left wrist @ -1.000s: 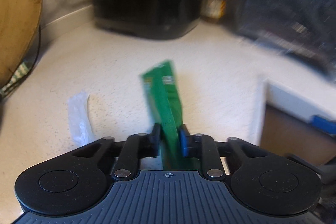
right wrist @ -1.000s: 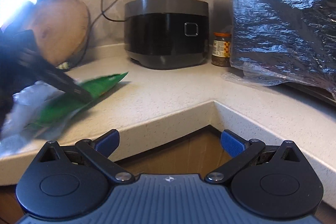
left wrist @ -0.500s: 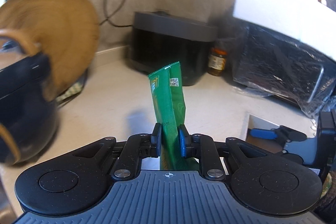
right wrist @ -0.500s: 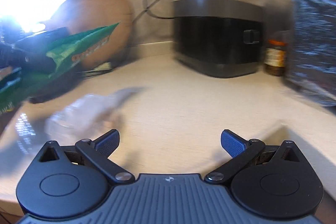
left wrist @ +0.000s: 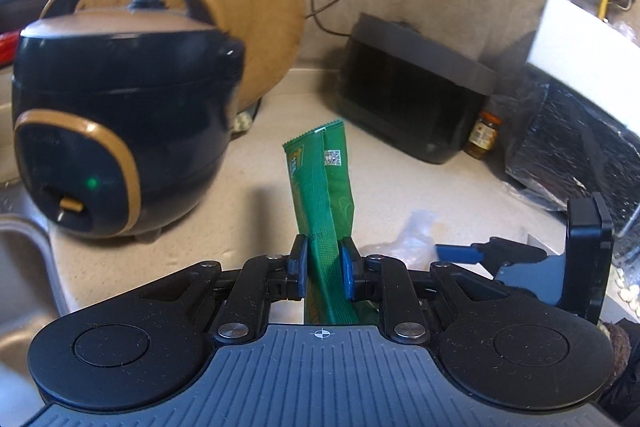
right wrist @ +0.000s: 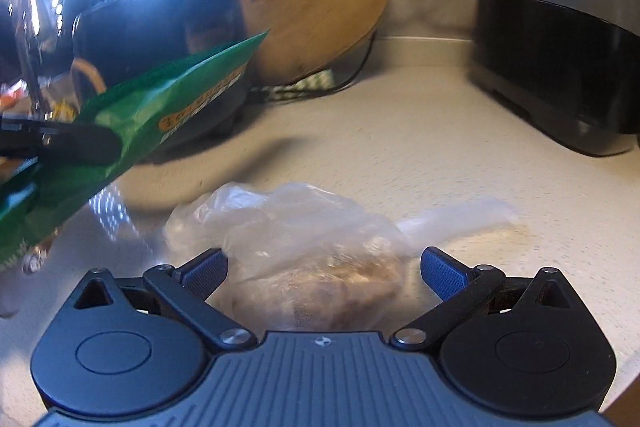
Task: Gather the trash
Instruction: 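Close the right tool on the clear plastic bag and lift it, then carry the wrapper and plastic bag down over the green bin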
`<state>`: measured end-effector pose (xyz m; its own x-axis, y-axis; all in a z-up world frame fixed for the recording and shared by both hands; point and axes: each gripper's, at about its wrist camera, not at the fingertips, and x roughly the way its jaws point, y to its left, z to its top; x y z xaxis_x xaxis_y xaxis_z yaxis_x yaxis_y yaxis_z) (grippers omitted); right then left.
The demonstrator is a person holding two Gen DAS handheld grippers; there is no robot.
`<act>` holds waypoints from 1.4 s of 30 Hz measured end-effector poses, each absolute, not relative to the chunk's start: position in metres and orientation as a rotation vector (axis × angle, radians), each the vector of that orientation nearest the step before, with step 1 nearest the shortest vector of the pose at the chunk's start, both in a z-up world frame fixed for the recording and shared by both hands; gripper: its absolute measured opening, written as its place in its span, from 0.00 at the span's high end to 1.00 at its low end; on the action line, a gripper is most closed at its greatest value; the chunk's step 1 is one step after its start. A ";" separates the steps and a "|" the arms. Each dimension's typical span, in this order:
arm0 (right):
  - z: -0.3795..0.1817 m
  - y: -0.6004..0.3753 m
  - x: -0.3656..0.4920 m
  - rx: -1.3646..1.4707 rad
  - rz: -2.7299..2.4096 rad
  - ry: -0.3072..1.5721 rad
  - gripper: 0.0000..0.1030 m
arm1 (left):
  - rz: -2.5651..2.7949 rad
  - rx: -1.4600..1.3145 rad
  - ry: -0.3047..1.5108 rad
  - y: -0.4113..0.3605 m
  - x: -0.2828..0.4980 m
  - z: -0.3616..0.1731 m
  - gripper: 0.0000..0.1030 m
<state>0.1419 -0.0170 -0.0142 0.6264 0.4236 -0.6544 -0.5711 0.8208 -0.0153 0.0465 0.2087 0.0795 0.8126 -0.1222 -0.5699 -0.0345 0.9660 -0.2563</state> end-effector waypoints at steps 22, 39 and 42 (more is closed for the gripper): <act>0.051 -0.106 0.106 -0.010 0.506 0.553 0.80 | -0.140 -0.241 0.615 0.164 0.046 0.084 0.80; 0.011 -0.297 -0.024 -0.006 0.033 0.476 0.80 | -0.619 -0.144 0.699 -0.079 0.048 -0.022 0.80; -0.024 -0.326 -0.033 0.012 -0.046 0.575 0.80 | -0.668 -0.173 0.807 -0.116 0.054 -0.076 0.80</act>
<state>-0.0334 -0.3261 -0.0245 0.8380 -0.0397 -0.5443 0.0466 0.9989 -0.0011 0.0537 -0.1162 -0.0758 0.5007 -0.6126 -0.6115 0.4857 0.7836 -0.3873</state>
